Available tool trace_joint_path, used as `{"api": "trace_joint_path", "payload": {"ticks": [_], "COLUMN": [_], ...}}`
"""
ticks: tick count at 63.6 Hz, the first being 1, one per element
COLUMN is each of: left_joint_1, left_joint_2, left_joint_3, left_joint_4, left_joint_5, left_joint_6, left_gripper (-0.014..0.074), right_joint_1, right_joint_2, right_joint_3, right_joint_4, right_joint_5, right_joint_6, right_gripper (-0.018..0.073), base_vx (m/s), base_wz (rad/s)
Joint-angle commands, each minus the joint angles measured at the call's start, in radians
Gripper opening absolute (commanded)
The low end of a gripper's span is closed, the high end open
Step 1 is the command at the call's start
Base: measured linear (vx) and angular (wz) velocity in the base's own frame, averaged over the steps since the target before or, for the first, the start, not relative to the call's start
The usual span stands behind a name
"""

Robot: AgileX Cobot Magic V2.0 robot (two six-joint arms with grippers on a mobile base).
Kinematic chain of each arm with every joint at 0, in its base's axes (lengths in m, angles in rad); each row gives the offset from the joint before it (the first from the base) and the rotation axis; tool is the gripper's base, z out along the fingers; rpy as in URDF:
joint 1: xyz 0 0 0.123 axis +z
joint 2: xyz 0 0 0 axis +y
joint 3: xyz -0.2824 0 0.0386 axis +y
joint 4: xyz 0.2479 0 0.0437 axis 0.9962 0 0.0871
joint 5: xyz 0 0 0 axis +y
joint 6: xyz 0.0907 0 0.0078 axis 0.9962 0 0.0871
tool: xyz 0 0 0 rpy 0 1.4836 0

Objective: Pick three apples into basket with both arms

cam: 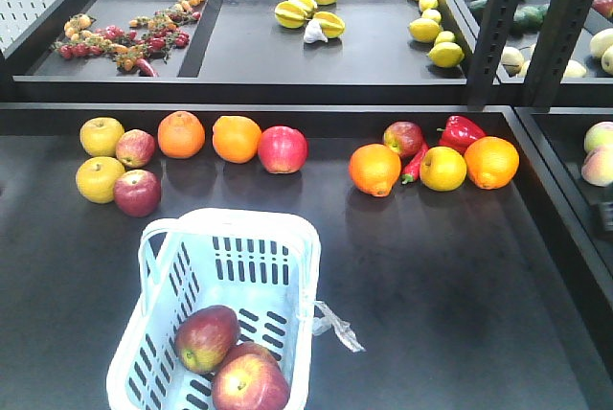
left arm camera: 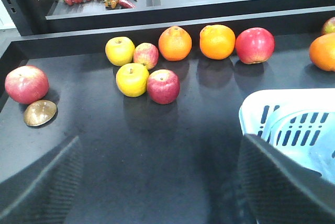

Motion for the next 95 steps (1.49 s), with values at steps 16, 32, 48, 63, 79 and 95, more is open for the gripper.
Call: {"api": "trace_joint_path", "payload": {"ticks": [16,32,48,63,79,95], "left_joint_1": [-0.001,-0.001,-0.001,-0.001,-0.001,-0.001], "left_joint_2": [0.003,0.003,0.003,0.003,0.003,0.003], "left_joint_3": [-0.025,-0.025,-0.025,-0.025,-0.025,-0.025], "left_joint_4": [0.008,0.008,0.008,0.008,0.008,0.009], "left_joint_5": [-0.061,-0.061,-0.061,-0.062,-0.062,-0.062], "left_joint_6": [-0.009,-0.009,-0.009,-0.009,-0.009,-0.009], "left_gripper": [0.0587,0.0587,0.0587,0.0587,0.0587,0.0491], "right_joint_1": [-0.024,-0.024,-0.024,-0.024,-0.024,-0.024], "right_joint_2": [-0.203,-0.278,-0.376,-0.434,-0.434,-0.434], "right_joint_3": [-0.026,0.071,0.324,0.355,0.355,0.355], "right_joint_4": [0.016,0.016,0.012,-0.006,-0.007,-0.014], "right_joint_5": [-0.033,-0.124,-0.286,-0.362,-0.359,-0.362], "right_joint_6": [-0.011,0.000,-0.006,-0.006,-0.006,-0.006], "right_gripper": [0.0584,0.0584,0.0584,0.0584,0.0577,0.0426], "base_vx": [0.00,0.00,0.00,0.00,0.00,0.00], "base_wz": [0.00,0.00,0.00,0.00,0.00,0.00]}}
